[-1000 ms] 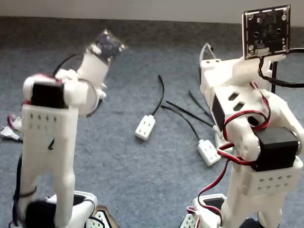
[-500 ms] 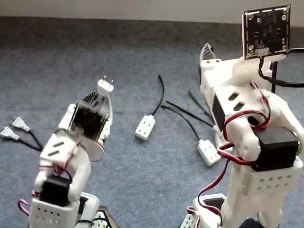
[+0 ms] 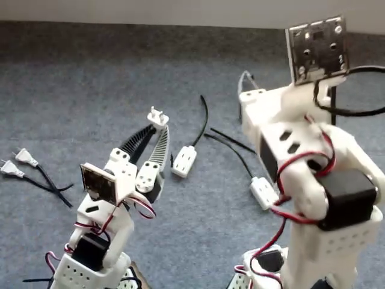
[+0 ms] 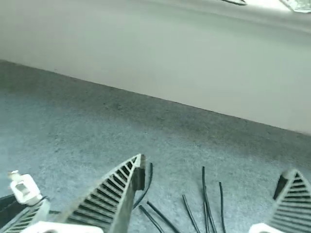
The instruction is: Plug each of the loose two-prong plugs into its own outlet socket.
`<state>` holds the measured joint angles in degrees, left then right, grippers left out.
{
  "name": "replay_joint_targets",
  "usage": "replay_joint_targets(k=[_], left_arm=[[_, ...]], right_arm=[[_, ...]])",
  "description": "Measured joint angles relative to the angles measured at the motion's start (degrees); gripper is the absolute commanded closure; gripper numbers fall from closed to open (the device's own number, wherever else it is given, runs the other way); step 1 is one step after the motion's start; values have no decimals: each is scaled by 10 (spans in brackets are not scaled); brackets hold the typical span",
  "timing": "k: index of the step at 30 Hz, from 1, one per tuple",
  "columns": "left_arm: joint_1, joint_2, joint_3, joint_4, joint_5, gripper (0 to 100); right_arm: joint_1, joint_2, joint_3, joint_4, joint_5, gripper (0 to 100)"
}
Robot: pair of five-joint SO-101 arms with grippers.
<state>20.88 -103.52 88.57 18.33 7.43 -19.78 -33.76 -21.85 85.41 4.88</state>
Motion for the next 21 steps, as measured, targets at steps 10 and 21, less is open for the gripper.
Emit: replay_joint_targets(k=[10, 21], left_arm=[[8, -1, 73, -11, 39, 995], [-1, -1, 76, -11, 39, 995]], right_arm=[[-217, -55, 1, 27, 0, 883], [-346, -55, 192, -18, 126, 991]])
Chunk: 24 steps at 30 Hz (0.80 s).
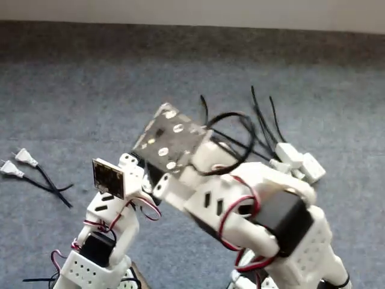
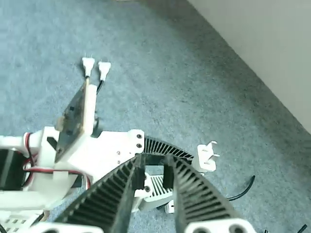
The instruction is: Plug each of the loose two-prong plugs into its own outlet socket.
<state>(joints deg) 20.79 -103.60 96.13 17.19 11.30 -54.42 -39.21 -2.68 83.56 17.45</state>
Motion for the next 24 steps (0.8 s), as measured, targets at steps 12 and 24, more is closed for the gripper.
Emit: replay_joint_targets(k=[12, 24], left_arm=[[-25, 0, -3, 0, 11, 995], [43, 0, -3, 0, 51, 995]], right_arm=[[-4, 0, 138, -126, 19, 991], [63, -91, 314, -328, 19, 991]])
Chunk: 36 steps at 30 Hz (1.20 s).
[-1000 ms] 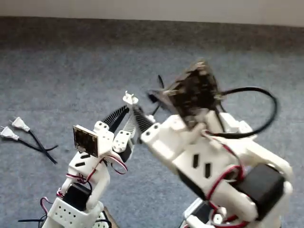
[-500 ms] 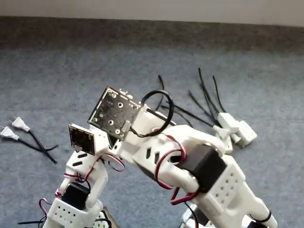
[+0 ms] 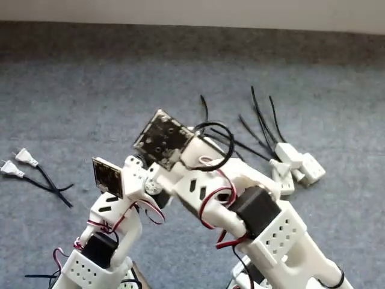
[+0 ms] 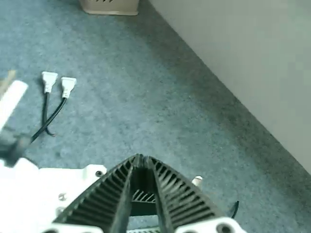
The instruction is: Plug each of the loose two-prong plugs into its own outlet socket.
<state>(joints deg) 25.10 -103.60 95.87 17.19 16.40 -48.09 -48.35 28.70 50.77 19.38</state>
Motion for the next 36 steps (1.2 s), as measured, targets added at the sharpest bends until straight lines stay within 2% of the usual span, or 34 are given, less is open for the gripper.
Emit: replay_joint_targets(k=[5, 19, 29, 36], left_arm=[[19, 0, 0, 0, -38, 995], [23, 0, -11, 0, -46, 995], [27, 2, -84, 1, -46, 995], [25, 4, -103, 2, -46, 995]], right_arm=[[39, -20, 74, -86, 0, 991], [63, -23, 80, -99, 1, 991], [122, -19, 79, -137, 3, 991], [152, 40, 76, -179, 3, 991]])
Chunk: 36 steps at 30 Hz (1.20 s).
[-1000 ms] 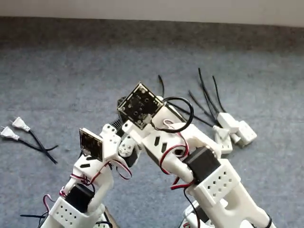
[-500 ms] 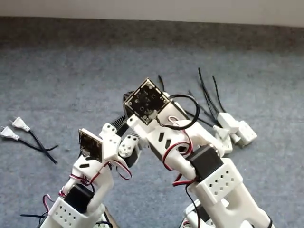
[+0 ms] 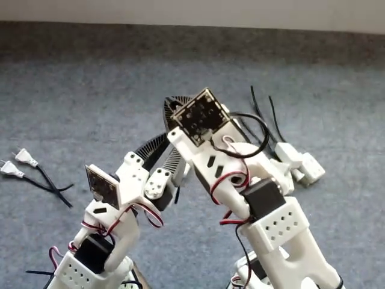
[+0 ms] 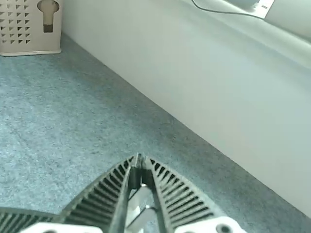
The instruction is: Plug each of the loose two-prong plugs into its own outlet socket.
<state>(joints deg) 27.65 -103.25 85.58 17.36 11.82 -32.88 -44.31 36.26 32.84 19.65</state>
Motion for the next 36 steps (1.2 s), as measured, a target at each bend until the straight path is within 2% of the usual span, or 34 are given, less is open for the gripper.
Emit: replay_joint_targets(k=[5, 13, 30, 36], left_arm=[[-5, 0, 0, 0, 0, 995], [-62, 0, -24, 1, 1, 995], [-63, 0, -25, 1, 1, 995], [-76, -2, -18, -1, -1, 995]], right_arm=[[16, 31, -5, -11, 0, 991], [30, 47, -7, -28, -1, 991], [32, 45, -10, -28, -1, 991], [38, -29, -6, 2, 0, 991]])
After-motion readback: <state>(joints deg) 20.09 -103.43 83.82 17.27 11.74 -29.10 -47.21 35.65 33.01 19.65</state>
